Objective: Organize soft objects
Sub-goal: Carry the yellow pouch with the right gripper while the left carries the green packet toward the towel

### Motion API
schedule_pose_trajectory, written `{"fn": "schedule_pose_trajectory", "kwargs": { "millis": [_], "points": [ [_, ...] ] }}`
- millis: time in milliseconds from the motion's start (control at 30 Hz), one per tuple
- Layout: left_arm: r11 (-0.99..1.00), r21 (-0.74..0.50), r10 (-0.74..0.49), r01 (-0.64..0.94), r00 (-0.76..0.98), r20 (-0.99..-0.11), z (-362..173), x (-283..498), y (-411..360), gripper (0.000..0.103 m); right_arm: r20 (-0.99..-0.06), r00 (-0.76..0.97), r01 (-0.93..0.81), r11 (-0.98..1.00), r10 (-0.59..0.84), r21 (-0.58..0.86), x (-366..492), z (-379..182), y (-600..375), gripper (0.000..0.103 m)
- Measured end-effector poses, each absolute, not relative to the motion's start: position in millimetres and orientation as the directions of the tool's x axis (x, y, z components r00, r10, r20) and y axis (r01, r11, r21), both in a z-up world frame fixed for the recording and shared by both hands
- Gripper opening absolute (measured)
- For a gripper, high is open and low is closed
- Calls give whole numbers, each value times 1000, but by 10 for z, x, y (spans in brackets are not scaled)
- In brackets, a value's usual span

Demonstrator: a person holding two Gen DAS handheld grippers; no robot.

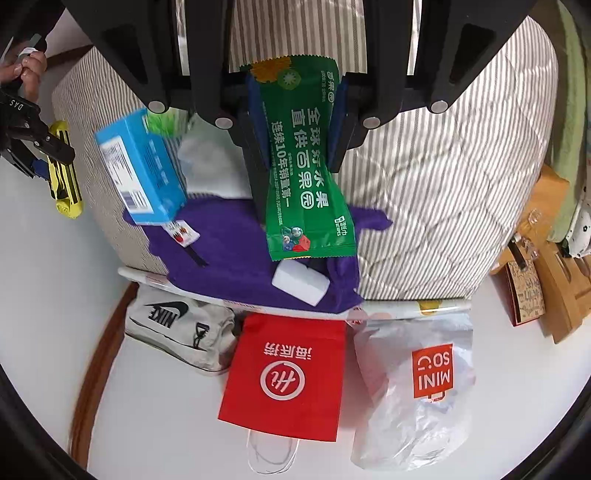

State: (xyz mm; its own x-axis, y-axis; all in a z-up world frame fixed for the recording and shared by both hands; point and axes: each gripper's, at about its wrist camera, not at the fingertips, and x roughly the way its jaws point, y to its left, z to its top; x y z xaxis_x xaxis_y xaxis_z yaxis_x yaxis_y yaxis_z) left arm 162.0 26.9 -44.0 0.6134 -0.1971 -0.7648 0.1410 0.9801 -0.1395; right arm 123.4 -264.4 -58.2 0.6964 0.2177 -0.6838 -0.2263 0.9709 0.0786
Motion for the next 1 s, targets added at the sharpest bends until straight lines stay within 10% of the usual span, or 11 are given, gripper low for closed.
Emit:
{"fn": "schedule_pose_trajectory", "kwargs": {
  "millis": [1000],
  "points": [
    [971, -204, -240, 127, 538, -808, -628, 3075, 34, 29, -725, 647, -234, 966, 238, 109, 2888, -766, -2731, 72]
  ]
}}
